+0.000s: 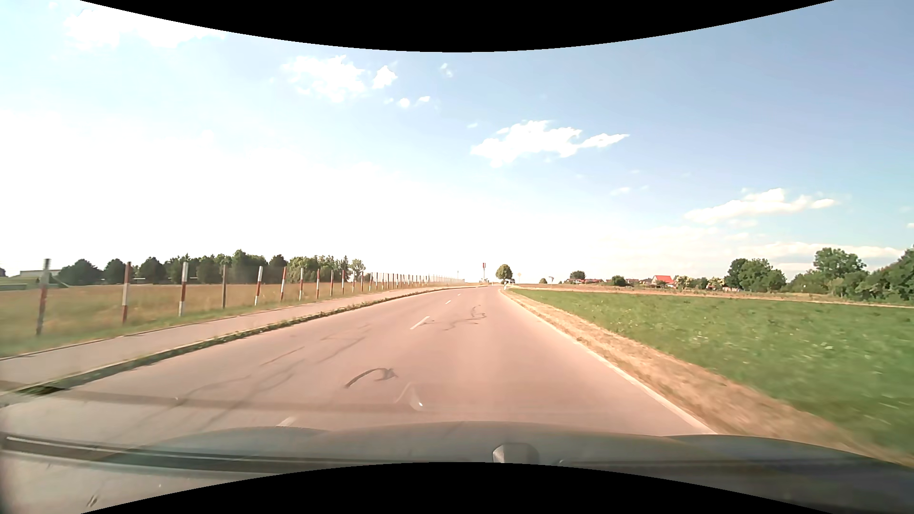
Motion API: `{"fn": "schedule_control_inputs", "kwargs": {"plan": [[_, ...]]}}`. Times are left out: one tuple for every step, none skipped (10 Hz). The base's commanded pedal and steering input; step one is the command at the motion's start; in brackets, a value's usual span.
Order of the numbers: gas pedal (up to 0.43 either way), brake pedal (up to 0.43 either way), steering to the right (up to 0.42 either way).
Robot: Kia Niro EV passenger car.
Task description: Follow the waypoints while adhering to traffic rules and regulations
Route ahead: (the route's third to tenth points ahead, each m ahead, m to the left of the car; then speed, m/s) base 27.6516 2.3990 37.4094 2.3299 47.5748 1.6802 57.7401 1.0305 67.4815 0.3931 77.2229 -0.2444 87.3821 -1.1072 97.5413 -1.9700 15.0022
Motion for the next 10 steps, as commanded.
{"fn": "schedule_control_inputs", "kwargs": {"plan": [[0.067, 0.006, -0.001], [0.067, 0.006, -0.001], [0.067, 0.006, -0.001], [0.067, 0.006, -0.001], [0.067, 0.006, -0.001], [0.067, 0.006, -0.001], [0.067, 0.006, -0.001], [0.067, 0.006, -0.001], [0.067, 0.006, -0.001], [0.067, 0.006, -0.001]]}}
